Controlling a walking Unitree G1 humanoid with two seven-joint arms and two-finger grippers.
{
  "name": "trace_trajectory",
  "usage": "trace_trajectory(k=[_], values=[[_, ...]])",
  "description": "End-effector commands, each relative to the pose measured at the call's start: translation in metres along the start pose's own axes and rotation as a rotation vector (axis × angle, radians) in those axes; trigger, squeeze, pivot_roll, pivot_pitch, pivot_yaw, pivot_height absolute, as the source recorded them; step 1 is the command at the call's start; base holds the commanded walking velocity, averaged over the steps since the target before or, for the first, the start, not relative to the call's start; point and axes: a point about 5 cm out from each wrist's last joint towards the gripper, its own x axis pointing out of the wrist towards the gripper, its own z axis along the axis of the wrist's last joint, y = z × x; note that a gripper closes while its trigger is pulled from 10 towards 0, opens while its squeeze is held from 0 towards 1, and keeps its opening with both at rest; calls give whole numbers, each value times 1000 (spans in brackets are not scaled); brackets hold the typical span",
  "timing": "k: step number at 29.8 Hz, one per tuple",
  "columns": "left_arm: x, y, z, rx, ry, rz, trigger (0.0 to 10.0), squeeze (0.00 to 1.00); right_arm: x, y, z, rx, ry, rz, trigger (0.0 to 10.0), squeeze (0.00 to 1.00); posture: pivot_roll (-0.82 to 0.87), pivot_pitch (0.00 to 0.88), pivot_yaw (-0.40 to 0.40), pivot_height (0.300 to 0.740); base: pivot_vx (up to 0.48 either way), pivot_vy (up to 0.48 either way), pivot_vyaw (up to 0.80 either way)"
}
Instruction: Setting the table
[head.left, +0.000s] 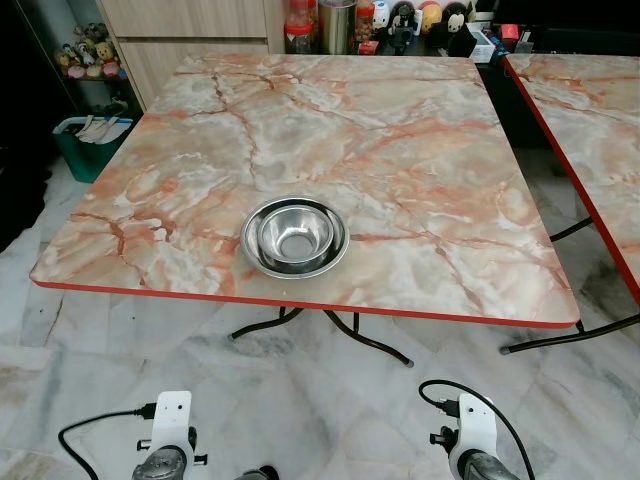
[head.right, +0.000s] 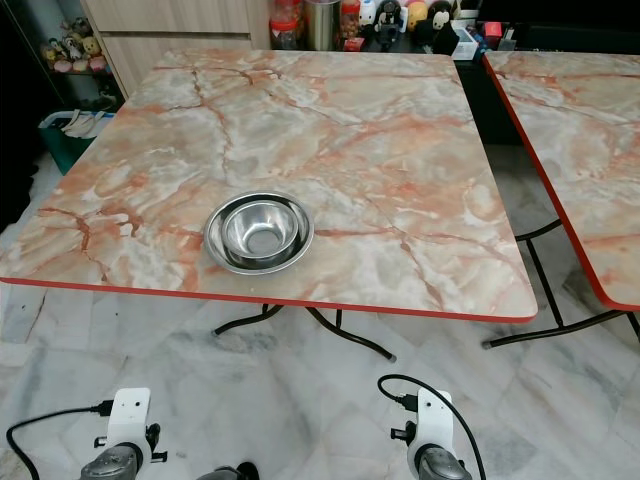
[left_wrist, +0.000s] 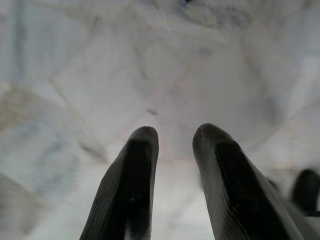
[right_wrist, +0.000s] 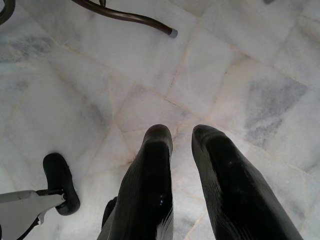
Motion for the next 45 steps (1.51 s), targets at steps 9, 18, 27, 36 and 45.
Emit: trace_trajectory(k=[9, 18, 27, 36, 45], values=[[0, -1, 5, -90, -55, -46, 10000, 0, -1, -2, -3, 20, 7, -8, 10000, 0, 21, 121, 8, 736, 0, 0, 0], [1, -10, 12, 6, -71, -113, 10000, 0, -1, -2, -4, 23, 5, -8, 10000, 0, 15, 112, 12, 736, 0, 0, 0], [0, -8, 3, 46, -40, -76, 10000, 0, -1, -2, -5, 24, 5, -8, 10000, 0, 12, 98, 14, 736, 0, 0, 0], [-1, -5, -3, 73, -23, -60, 10000, 0, -1, -3, -5, 20, 5, -6, 10000, 0, 11, 90, 11, 736, 0, -235, 0], [-1, -6, -3, 74, -20, -43, 10000, 0, -1, -4, -4, 11, 4, -7, 10000, 0, 3, 111, 4, 736, 0, -295, 0]])
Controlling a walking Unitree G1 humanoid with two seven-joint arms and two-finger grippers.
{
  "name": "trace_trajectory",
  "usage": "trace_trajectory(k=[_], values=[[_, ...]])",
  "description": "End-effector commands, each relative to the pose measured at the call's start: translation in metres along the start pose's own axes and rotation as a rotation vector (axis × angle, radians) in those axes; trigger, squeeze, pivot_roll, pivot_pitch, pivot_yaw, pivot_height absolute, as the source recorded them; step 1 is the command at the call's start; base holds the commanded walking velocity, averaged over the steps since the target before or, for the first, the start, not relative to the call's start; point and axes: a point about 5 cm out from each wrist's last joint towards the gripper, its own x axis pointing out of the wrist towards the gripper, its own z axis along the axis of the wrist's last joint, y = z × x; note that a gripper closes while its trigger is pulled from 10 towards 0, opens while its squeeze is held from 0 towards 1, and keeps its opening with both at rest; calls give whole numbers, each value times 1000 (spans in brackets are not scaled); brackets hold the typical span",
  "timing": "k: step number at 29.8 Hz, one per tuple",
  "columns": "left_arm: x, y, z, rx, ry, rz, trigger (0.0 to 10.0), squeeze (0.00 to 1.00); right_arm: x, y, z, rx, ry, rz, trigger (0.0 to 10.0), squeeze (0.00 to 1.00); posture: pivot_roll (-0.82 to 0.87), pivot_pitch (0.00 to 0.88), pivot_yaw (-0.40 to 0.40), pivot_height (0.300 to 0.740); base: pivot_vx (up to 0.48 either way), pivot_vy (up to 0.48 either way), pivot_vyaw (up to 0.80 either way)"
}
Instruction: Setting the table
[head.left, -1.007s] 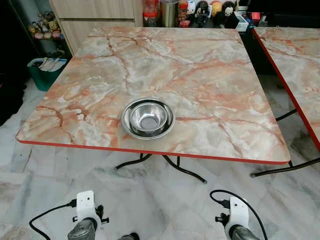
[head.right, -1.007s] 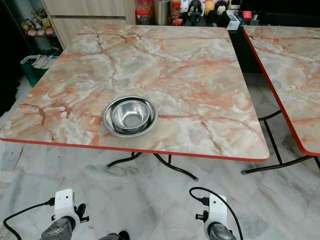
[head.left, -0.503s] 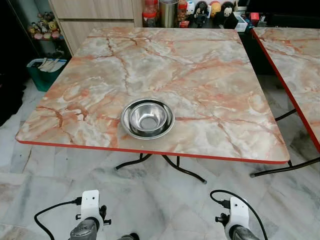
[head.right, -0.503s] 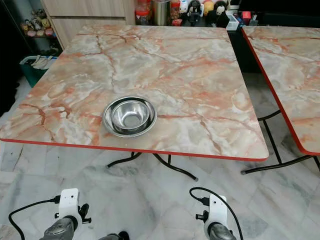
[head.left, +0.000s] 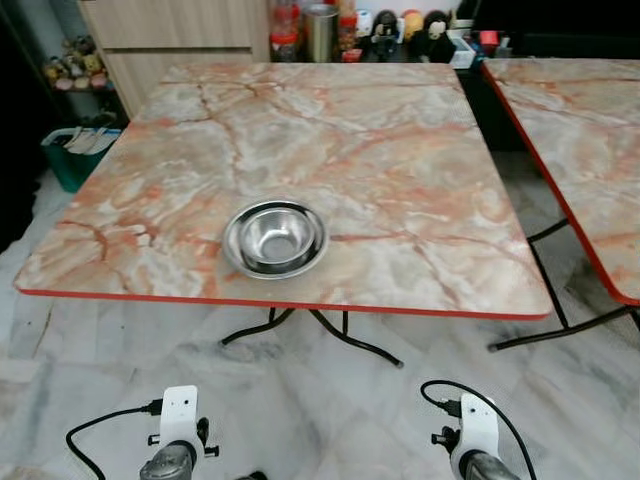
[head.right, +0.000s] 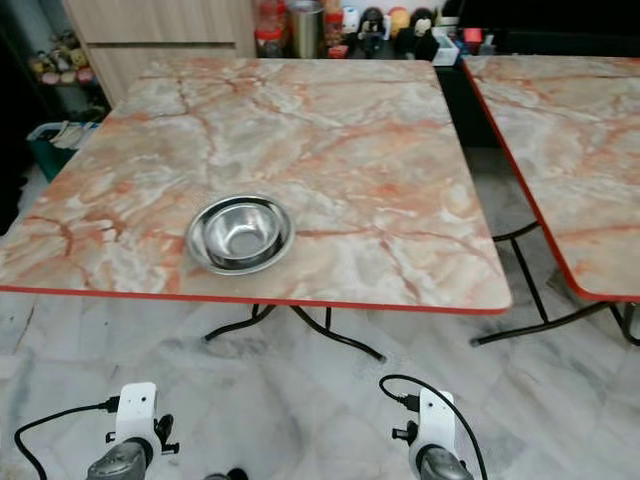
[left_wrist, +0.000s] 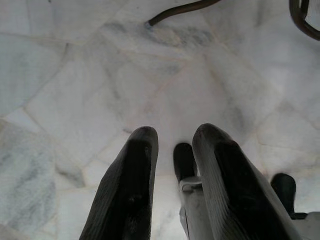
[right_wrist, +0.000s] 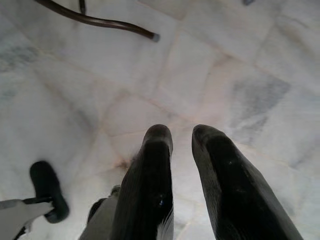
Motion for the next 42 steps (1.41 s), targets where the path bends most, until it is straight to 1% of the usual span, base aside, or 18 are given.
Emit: trace_trajectory(k=[1, 13, 19, 26, 32, 36, 42], values=[[-2, 4, -8, 3, 37, 21, 10000, 0, 0, 3, -2, 8, 6, 5, 10000, 0, 3, 111, 4, 736, 0, -292, 0], [-2, 6, -8, 13, 42, 31, 10000, 0, 0, 4, -1, -30, 14, 15, 10000, 0, -1, 113, 9, 736, 0, -299, 0], [-2, 6, -8, 15, 42, 32, 10000, 0, 0, 4, -1, -32, 13, 14, 10000, 0, -1, 108, 8, 736, 0, -298, 0], [-2, 6, -9, 14, 45, 34, 10000, 0, 0, 4, -1, -4, 6, 8, 10000, 0, -1, 103, 6, 736, 0, -296, 0], [-2, 6, -10, 15, 47, 33, 10000, 0, 0, 4, -1, -6, 5, 9, 10000, 0, -1, 103, 6, 736, 0, -298, 0], [-2, 6, -10, 17, 49, 34, 10000, 0, 0, 3, -1, -31, 9, 11, 10000, 0, -1, 103, 6, 736, 0, -297, 0], [-3, 7, -11, 17, 50, 35, 10000, 0, 0, 4, -1, -29, 7, 11, 10000, 0, 2, 103, 6, 736, 0, -296, 0]])
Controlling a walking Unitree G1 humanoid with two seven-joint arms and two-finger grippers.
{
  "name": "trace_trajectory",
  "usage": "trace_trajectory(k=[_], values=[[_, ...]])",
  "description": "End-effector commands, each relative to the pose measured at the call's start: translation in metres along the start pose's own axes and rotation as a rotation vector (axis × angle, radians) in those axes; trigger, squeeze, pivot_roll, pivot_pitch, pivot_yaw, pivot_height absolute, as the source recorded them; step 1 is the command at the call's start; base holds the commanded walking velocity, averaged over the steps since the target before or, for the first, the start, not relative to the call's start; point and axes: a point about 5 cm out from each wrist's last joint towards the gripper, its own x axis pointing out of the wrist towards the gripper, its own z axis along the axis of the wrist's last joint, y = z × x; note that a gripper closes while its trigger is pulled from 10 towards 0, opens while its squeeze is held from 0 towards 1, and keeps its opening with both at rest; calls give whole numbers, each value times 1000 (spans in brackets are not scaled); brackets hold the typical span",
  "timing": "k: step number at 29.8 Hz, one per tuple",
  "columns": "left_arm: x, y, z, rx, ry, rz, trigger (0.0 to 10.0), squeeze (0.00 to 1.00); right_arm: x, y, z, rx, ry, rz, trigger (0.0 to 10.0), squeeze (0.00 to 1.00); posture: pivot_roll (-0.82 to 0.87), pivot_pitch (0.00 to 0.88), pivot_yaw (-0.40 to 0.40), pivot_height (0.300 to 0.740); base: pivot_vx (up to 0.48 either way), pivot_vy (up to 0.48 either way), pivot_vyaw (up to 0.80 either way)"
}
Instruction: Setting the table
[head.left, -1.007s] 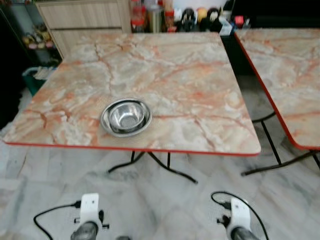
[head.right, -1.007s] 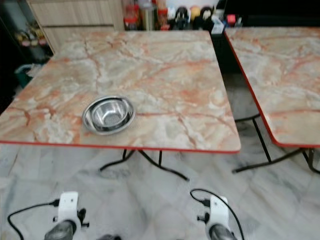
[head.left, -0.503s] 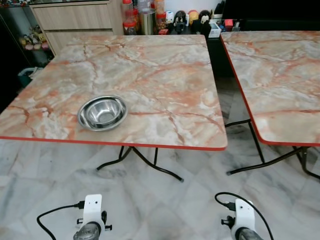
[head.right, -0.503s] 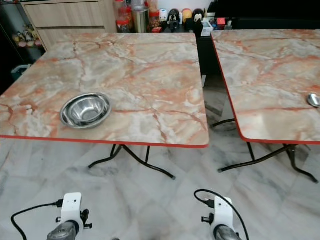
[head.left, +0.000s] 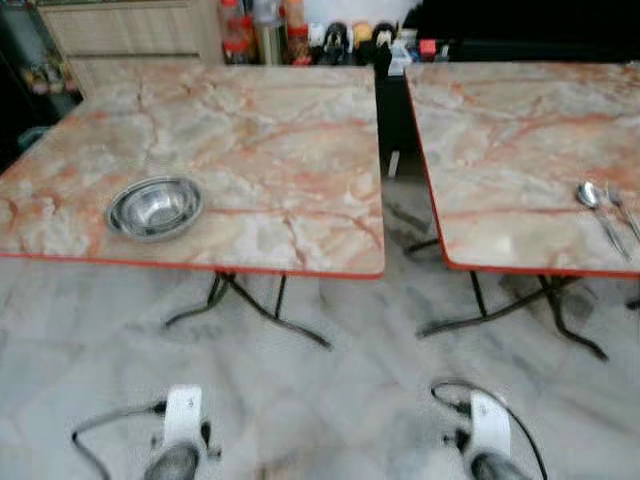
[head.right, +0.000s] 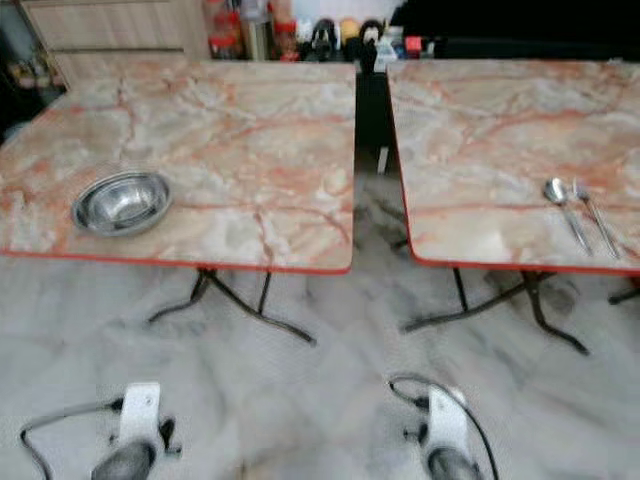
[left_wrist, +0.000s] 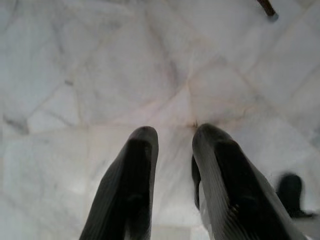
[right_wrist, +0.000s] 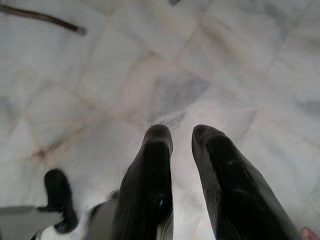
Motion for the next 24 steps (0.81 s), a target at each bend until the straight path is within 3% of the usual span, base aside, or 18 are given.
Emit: trace_trajectory(k=[1, 20, 24], values=[[0, -2, -3, -5, 13, 1, 10000, 0, -1, -6, -1, -4, 6, -15, 10000, 0, 2, 102, 6, 736, 0, -292, 0], [-1, -3, -4, 6, 18, -8, 10000, 0, -1, -6, -3, -9, 10, -15, 10000, 0, 1, 82, 8, 736, 0, -291, 100], [-1, -4, -4, 6, 16, -13, 10000, 0, -1, -6, -4, -9, 12, -14, 10000, 0, 1, 80, 7, 736, 0, -60, 0]])
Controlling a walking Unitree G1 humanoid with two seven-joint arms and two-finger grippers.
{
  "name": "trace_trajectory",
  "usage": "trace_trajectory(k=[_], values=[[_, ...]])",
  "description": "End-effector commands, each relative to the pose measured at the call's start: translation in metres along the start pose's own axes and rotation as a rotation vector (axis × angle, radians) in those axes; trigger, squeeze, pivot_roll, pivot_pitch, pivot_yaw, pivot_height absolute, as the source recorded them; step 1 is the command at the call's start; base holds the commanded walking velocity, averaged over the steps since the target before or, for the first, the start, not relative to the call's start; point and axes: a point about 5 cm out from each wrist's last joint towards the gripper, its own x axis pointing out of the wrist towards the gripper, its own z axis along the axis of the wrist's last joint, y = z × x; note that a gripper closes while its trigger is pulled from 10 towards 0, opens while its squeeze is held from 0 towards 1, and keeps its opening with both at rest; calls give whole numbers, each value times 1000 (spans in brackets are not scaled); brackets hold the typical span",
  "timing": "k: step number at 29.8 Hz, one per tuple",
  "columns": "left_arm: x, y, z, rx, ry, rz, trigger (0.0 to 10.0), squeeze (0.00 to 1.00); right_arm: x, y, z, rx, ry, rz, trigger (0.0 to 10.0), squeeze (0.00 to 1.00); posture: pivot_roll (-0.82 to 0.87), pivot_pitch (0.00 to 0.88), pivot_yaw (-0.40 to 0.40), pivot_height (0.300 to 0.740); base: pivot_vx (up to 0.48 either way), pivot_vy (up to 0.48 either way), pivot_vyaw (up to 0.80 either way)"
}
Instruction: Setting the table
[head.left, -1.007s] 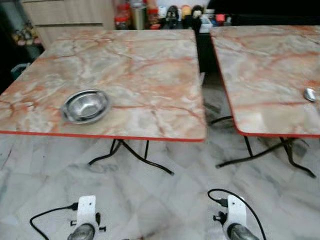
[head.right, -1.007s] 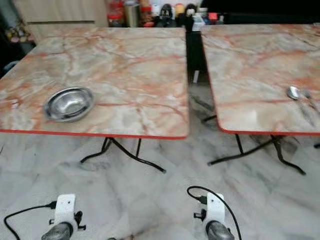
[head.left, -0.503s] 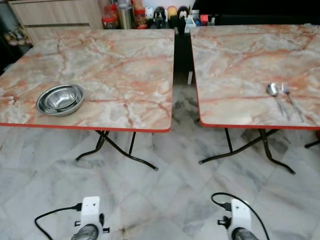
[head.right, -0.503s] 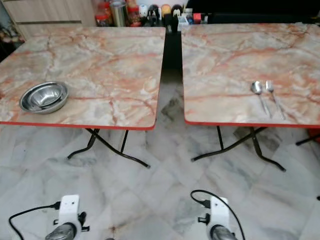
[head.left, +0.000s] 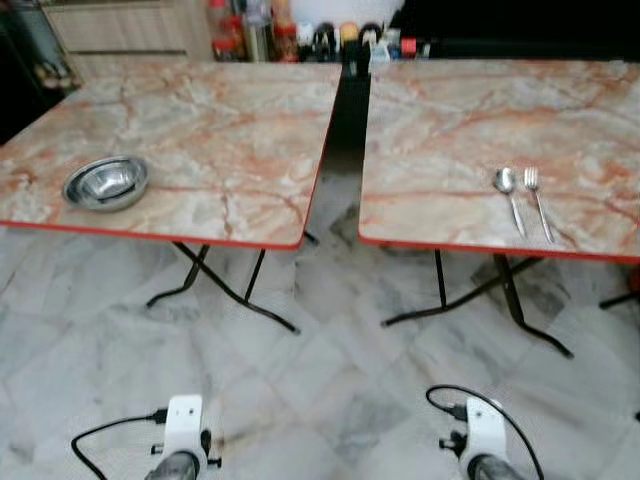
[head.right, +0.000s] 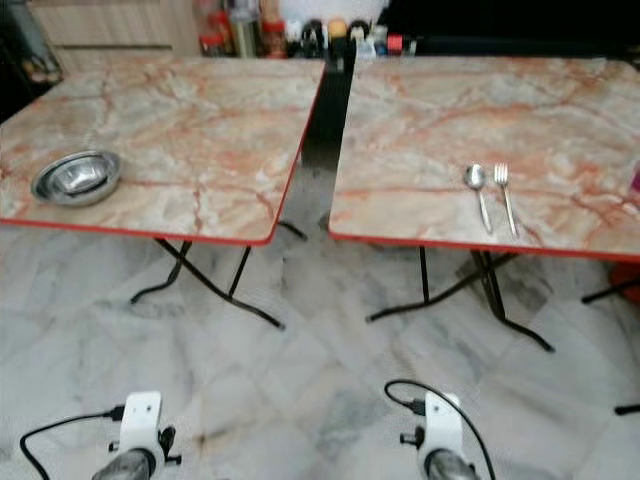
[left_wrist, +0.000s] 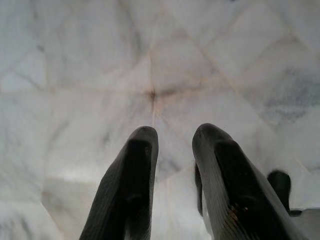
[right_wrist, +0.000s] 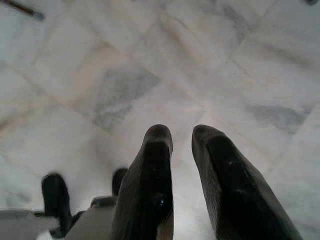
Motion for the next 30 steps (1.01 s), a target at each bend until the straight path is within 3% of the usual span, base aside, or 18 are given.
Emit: trace_trajectory(k=[1, 12, 26, 30], values=[[0, 2, -2, -7, 9, 0, 10000, 0, 0, 4, -3, 10, 10, 8, 10000, 0, 2, 80, 7, 736, 0, 0, 0], [0, 0, -2, -15, 14, -8, 10000, 0, 0, 4, -2, 20, 4, 10, 10000, 0, 2, 89, 5, 736, 0, 0, 0], [0, 1, -3, -19, 20, -2, 10000, 0, 0, 4, -1, 30, 7, 8, 10000, 0, 2, 97, 2, 736, 274, 0, 0], [0, 1, -3, -18, 21, -2, 10000, 0, 0, 4, 0, 32, 4, 8, 10000, 0, 3, 99, 3, 736, 281, 0, -672]])
